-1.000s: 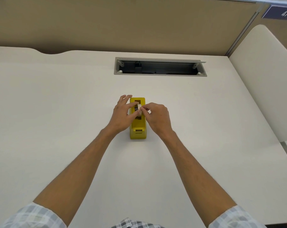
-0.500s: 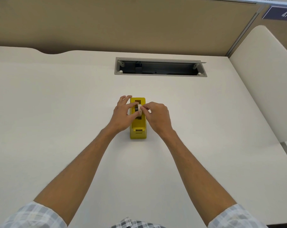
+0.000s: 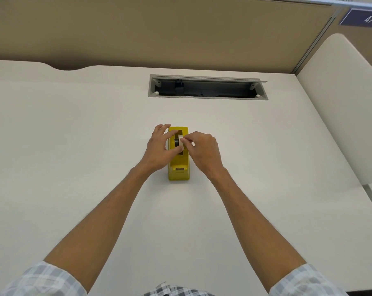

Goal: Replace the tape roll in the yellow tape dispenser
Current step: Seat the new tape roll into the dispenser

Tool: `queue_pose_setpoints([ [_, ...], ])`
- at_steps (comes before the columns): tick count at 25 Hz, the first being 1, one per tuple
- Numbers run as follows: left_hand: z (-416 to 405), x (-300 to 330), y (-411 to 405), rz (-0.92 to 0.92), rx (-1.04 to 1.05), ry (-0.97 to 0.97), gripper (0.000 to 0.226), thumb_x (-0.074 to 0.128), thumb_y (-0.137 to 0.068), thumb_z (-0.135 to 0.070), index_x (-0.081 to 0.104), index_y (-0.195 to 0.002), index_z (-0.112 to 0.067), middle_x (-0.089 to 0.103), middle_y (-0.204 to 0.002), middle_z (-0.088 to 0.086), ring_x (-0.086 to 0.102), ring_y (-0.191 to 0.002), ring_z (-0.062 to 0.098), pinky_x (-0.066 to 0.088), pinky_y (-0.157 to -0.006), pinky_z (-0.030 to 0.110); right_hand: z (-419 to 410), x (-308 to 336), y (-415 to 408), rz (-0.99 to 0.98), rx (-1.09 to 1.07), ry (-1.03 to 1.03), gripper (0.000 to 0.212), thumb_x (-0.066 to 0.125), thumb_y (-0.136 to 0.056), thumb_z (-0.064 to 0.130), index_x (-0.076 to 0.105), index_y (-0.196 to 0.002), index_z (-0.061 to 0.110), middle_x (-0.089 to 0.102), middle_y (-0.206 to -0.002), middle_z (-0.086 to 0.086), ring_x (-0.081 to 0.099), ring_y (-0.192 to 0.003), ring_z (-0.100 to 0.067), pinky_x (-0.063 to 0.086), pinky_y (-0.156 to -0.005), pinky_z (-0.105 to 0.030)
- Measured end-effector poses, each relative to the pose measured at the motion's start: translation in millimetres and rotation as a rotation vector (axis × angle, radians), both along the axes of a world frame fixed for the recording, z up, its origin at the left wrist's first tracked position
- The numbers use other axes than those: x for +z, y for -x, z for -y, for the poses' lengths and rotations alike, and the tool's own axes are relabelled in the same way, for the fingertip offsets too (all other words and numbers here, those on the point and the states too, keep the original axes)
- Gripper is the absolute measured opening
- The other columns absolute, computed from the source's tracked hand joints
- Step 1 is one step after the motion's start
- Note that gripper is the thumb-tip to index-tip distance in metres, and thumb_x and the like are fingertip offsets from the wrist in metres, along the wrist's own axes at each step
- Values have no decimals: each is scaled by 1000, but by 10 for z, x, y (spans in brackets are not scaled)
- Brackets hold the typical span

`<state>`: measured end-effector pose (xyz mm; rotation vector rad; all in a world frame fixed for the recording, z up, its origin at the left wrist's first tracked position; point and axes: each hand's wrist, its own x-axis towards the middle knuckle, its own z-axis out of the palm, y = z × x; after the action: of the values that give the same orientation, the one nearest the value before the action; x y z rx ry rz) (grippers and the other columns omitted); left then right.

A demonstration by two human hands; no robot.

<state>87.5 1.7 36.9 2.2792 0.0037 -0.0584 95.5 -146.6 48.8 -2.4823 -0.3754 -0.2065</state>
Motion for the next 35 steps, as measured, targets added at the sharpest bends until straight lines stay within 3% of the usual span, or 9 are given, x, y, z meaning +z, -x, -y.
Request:
queue_pose_setpoints([
  [15, -23, -97, 14, 126, 28, 22, 44, 75, -80, -31, 60, -121, -27, 38, -150, -1, 23, -144, 19, 29, -114, 50, -42, 37, -15, -1, -6, 138, 34, 49, -100, 33, 75, -97, 12, 74, -92, -5, 66, -80, -24, 51, -70, -36],
  [22, -12, -109, -6, 38, -11, -9, 46, 54, -94, -40, 51, -136, -21, 26, -157, -1, 9, -147, 18, 24, -115, 55, -30, 46, -12, -21, -5, 99, 31, 51, -99, 30, 75, -93, 11, 74, -90, -6, 65, -80, -24, 51, -71, -37],
  [35, -58, -142, 2, 87, -5, -8, 46, 64, -88, -38, 56, -132, -26, 32, -154, -1, 12, -147, 19, 25, -115, 53, -31, 21, -38, 3, -7, 166, 33, 49, -100, 33, 73, -97, 11, 73, -91, -5, 65, -80, -23, 52, -70, -36],
])
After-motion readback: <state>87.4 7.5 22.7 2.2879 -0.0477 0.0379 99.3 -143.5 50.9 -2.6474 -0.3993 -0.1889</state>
